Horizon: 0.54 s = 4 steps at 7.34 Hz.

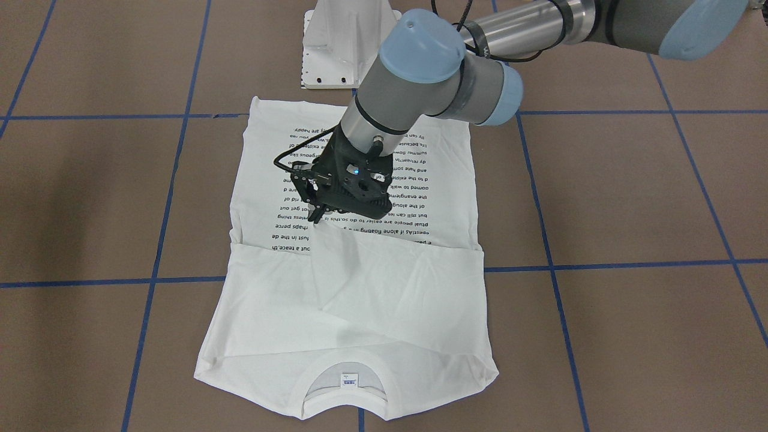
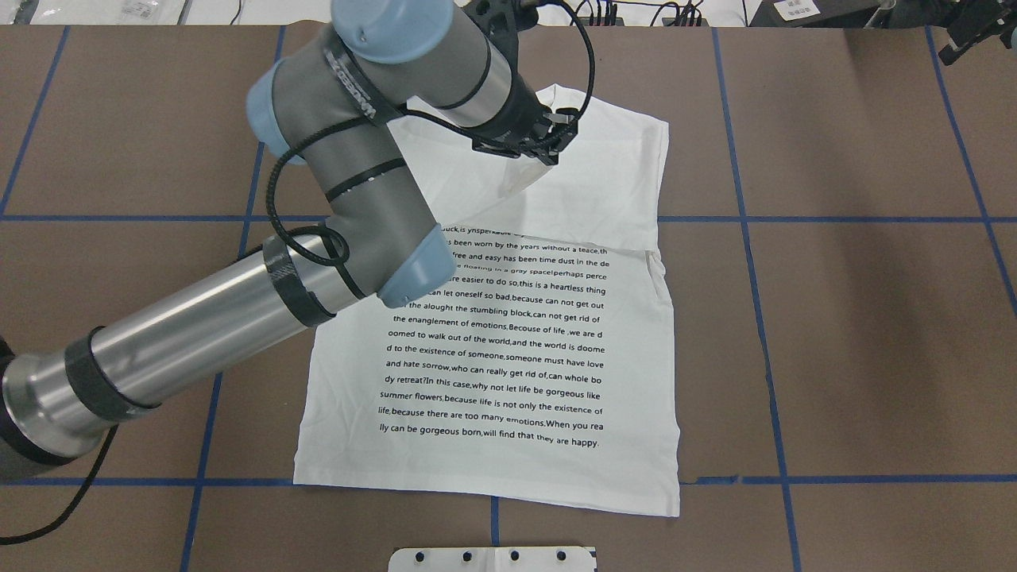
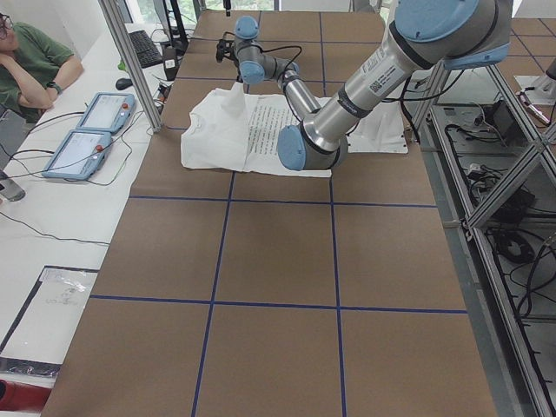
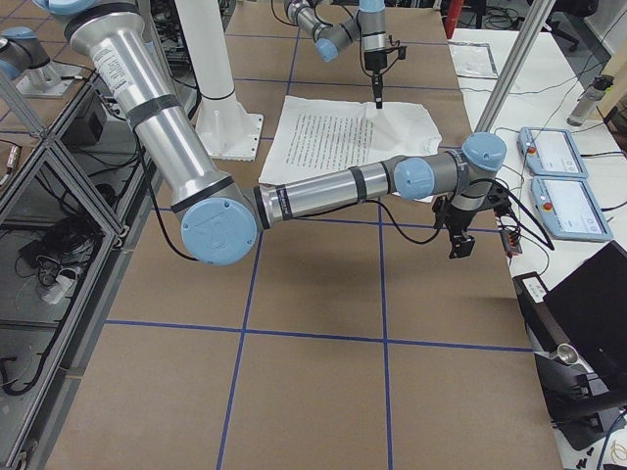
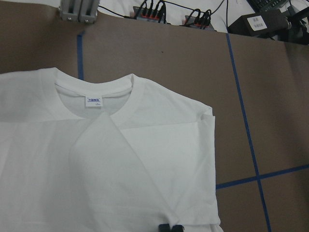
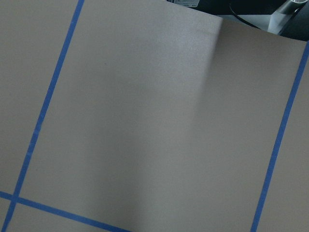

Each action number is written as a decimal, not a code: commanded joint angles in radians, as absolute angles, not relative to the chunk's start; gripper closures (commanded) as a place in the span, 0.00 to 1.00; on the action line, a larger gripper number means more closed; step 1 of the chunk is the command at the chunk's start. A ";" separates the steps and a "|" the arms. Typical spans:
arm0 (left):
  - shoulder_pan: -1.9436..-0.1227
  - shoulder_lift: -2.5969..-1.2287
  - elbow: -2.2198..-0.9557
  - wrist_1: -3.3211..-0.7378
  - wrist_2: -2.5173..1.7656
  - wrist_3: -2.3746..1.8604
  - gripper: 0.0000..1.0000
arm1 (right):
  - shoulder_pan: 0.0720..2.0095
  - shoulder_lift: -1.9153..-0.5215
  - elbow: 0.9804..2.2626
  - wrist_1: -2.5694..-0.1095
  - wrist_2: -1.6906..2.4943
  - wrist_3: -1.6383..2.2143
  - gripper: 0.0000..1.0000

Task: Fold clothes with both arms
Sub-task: 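Fold the held sleeve across the shirt body with the left gripper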

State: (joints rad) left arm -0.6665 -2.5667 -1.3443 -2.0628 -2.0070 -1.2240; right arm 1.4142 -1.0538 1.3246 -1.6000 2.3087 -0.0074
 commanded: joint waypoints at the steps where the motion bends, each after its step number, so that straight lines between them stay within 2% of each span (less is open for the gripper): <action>1: -0.548 -2.649 -1.234 -2.097 -1.904 -1.293 1.00 | 1.413 -1.054 1.327 -1.598 2.307 -0.005 0.00; 2: -0.531 -2.649 -1.230 -2.112 -1.904 -1.293 0.61 | 1.410 -1.052 1.327 -1.598 2.306 0.005 0.00; 3: -0.509 -2.643 -1.224 -2.140 -1.887 -1.301 0.01 | 1.405 -1.051 1.327 -1.597 2.304 0.009 0.00; 4: -0.509 -2.642 -1.230 -2.134 -1.876 -1.295 0.00 | 1.393 -1.046 1.328 -1.597 2.304 0.017 0.00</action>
State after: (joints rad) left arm -0.5215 -2.6420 -1.2311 -2.1268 -1.8924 -1.2949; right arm 1.4045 -1.0505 1.3273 -1.5975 2.3049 0.0079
